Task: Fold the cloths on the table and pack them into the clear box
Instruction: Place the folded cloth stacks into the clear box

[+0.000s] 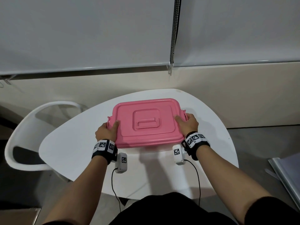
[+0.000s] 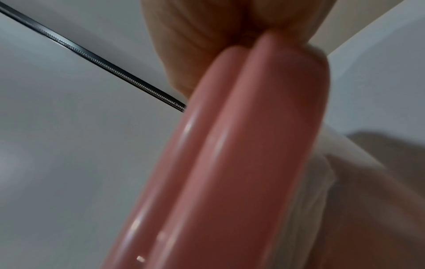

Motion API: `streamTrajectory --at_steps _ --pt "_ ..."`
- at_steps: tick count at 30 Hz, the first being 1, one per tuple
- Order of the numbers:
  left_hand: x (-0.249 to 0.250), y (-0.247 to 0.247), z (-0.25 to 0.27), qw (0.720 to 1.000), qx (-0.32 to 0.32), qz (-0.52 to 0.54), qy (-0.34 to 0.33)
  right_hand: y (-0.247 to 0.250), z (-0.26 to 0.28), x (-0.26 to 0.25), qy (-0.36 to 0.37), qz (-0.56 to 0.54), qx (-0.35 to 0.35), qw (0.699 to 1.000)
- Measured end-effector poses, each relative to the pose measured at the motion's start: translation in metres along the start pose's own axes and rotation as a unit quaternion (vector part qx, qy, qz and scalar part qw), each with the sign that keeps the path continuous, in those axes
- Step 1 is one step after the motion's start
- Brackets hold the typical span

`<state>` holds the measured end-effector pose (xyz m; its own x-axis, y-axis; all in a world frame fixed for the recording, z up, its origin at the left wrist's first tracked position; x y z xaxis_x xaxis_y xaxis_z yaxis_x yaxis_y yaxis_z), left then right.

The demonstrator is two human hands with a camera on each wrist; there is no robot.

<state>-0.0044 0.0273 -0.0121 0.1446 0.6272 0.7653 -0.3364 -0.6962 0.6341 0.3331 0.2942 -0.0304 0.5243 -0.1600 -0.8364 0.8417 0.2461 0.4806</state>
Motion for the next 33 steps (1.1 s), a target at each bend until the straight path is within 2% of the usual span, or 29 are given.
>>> streamTrajectory --at_steps 7,15,18,24,27,29,30,31,33 --pt "0.017 -0.001 0.007 0.994 0.018 -0.091 -0.059 0.001 0.003 -0.001 -0.003 0.0 0.009 1.0" --pt "0.015 0.001 0.01 0.994 0.033 -0.077 -0.07 0.004 0.005 -0.007 0.0 0.024 0.019 1.0" --pt "0.013 0.0 0.01 0.994 0.033 -0.076 -0.068 0.006 0.009 -0.012 0.007 0.06 0.03 0.998" --pt "0.015 -0.001 0.01 0.992 0.032 -0.095 -0.071 0.004 0.021 -0.028 0.071 0.174 0.063 0.98" --pt "0.021 -0.003 0.008 0.988 0.014 -0.14 -0.071 0.0 0.024 -0.036 0.075 0.203 0.058 0.975" --pt "0.029 -0.008 0.004 0.981 -0.008 -0.176 -0.082 -0.008 0.033 -0.061 0.164 0.25 0.077 0.951" --pt "0.037 -0.013 0.003 0.976 -0.022 -0.185 -0.113 -0.014 0.043 -0.079 0.224 0.271 0.087 0.932" --pt "0.05 -0.019 0.002 0.968 -0.036 -0.189 -0.161 -0.024 0.054 -0.093 0.278 0.28 0.083 0.915" --pt "0.077 -0.036 0.006 0.944 -0.063 -0.199 -0.256 -0.044 0.069 -0.106 0.328 0.32 0.042 0.888"
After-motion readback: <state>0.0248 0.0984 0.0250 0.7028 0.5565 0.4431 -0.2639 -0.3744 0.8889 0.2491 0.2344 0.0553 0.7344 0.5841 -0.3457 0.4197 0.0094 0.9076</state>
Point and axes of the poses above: each hand's wrist, its own z-axis away from the middle knuckle, its own y-axis out of the back of the hand, x = y × z, the point moved 10 cm from there along -z, towards the middle knuckle, and after that the axes turned 7 degrees about z, right-handed, at the moved point
